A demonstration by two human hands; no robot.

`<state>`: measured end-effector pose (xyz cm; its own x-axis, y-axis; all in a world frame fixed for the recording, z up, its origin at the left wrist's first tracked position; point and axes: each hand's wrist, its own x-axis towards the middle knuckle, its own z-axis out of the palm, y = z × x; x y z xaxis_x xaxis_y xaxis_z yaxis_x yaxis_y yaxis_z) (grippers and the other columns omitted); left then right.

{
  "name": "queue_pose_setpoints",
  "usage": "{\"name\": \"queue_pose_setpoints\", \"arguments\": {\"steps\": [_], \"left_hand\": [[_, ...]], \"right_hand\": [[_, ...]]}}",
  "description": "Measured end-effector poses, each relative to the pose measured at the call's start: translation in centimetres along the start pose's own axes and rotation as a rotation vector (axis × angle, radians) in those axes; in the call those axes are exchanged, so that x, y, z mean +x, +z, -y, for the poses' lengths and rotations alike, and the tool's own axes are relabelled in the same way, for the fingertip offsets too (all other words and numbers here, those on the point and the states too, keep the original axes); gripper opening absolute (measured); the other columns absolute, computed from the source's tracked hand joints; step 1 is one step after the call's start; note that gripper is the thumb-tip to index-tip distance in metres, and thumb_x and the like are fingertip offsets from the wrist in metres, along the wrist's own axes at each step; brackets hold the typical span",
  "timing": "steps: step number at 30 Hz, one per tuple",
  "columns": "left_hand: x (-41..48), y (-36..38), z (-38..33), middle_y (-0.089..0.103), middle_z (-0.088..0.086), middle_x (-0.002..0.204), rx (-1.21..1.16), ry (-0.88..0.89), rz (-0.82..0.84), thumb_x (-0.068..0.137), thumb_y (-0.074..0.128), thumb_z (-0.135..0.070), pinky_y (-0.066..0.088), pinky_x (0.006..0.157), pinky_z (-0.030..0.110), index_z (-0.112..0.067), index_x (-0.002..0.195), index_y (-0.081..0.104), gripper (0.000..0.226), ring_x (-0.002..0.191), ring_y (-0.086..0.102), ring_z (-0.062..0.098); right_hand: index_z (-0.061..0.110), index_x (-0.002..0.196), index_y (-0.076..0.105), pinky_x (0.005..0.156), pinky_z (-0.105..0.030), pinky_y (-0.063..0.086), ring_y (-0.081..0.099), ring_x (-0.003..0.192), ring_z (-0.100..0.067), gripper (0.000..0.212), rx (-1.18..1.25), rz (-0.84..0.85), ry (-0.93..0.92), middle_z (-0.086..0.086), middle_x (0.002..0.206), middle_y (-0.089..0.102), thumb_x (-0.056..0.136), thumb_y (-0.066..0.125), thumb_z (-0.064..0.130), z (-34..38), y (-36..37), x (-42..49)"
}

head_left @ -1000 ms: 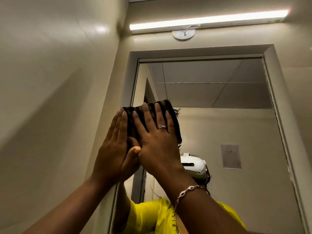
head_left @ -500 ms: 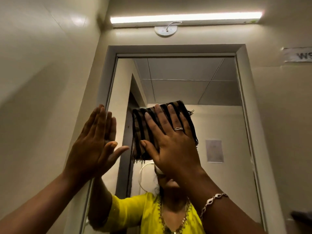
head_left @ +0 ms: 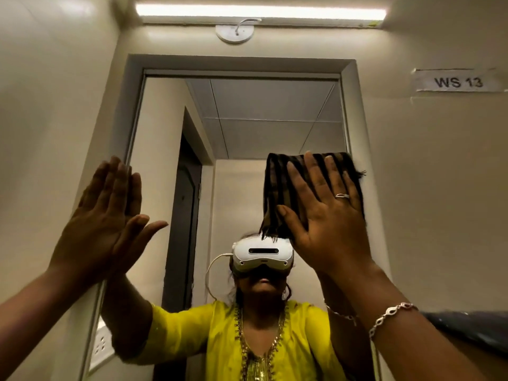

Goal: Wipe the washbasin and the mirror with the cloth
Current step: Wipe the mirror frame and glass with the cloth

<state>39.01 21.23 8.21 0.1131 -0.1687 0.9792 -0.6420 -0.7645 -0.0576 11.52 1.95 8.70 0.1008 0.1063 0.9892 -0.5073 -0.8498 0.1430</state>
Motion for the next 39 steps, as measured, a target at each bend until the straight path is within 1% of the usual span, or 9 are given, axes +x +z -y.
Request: {"name": "queue_pose_setpoints", "arguments": {"steps": [11,14,16,20,25,29,32,37,39], "left_hand": [[-2.8,0.1,-0.1,-0.022,0.01,0.155,-0.072,0.011,0.035,0.079,0.047,-0.056,-0.005,0.12,0.04,-0.007,0.146,-0.009,0.1,0.144,-0.018,0.024],[-3.1,-1.3,-0.5,-0.014,0.012,0.156,-0.165,0.067,-0.064,0.081,0.023,-0.07,-0.003,0.121,0.036,-0.003,0.146,0.0,0.096,0.145,-0.012,0.025],[-3.5,-2.8,-1.2,-0.001,0.02,0.154,-0.281,0.117,-0.122,0.083,0.011,-0.075,-0.003,0.12,0.028,0.003,0.144,0.006,0.099,0.144,-0.006,0.028],[-4.2,-4.6,-2.0,0.009,0.02,0.15,-0.415,0.136,-0.185,0.083,0.013,-0.075,-0.002,0.116,0.016,0.01,0.139,0.01,0.102,0.141,0.007,0.03],[-4.5,-5.0,-2.0,0.01,0.012,0.149,-0.52,0.123,-0.2,0.083,0.012,-0.073,0.019,0.115,0.043,0.0,0.139,0.007,0.092,0.141,0.01,0.031],[-4.5,-4.7,-1.5,0.012,0.008,0.153,-0.704,0.088,-0.189,0.082,0.006,-0.073,0.01,0.117,0.016,-0.005,0.142,0.01,0.091,0.144,0.008,0.018],[-4.4,-4.4,-1.2,0.014,0.008,0.154,-0.743,0.077,-0.186,0.082,0.007,-0.074,0.01,0.112,0.006,-0.005,0.144,0.012,0.093,0.144,0.009,0.016],[-4.4,-4.0,-0.8,0.018,0.012,0.154,-0.827,0.065,-0.208,0.081,0.014,-0.075,0.023,0.108,0.005,-0.003,0.145,0.013,0.096,0.143,0.021,0.023],[-4.4,-4.1,-0.8,0.021,0.014,0.154,-0.83,0.069,-0.217,0.081,0.014,-0.076,0.03,0.111,0.018,-0.004,0.144,0.013,0.096,0.142,0.026,0.025]], "right_hand": [[0.024,0.147,0.018,0.115,-0.048,0.006,0.008,0.144,-0.033,0.063,-0.038,-0.083,0.321,-0.009,0.157,0.014,0.091,0.021,0.053,2.4,1.1,-1.5],[0.023,0.147,0.016,0.114,-0.05,0.004,0.005,0.144,-0.035,0.063,-0.036,-0.058,0.36,-0.011,0.157,0.011,0.091,0.023,0.05,4.2,1.4,-1.7],[0.022,0.148,0.016,0.114,-0.051,0.006,0.006,0.144,-0.037,0.063,-0.046,-0.029,0.341,-0.012,0.156,0.012,0.091,0.023,0.05,5.8,1.7,-2.0],[0.02,0.147,0.02,0.113,-0.054,0.012,0.013,0.142,-0.039,0.063,-0.066,0.003,0.267,-0.014,0.155,0.018,0.092,0.025,0.05,9.5,2.6,-2.0],[0.019,0.147,0.019,0.112,-0.052,0.007,0.013,0.142,-0.039,0.064,-0.028,0.027,0.146,-0.014,0.155,0.018,0.091,0.02,0.05,14.7,4.0,-1.6],[0.02,0.147,0.013,0.112,-0.052,0.001,0.0,0.143,-0.036,0.065,0.046,0.055,0.049,-0.012,0.157,0.007,0.091,0.022,0.051,18.6,5.1,-0.9],[0.019,0.148,0.001,0.11,-0.052,-0.011,-0.016,0.14,-0.035,0.066,0.058,0.074,-0.008,-0.011,0.154,-0.011,0.092,0.017,0.05,20.4,5.8,-0.4],[0.02,0.147,-0.008,0.105,-0.054,-0.026,-0.034,0.131,-0.034,0.068,0.06,0.132,-0.102,-0.011,0.146,-0.029,0.093,0.023,0.047,20.8,6.1,-0.1],[0.021,0.146,-0.01,0.104,-0.053,-0.027,-0.036,0.131,-0.032,0.064,0.095,0.155,-0.127,-0.008,0.145,-0.031,0.09,0.009,0.046,20.4,5.8,-0.2]]}}
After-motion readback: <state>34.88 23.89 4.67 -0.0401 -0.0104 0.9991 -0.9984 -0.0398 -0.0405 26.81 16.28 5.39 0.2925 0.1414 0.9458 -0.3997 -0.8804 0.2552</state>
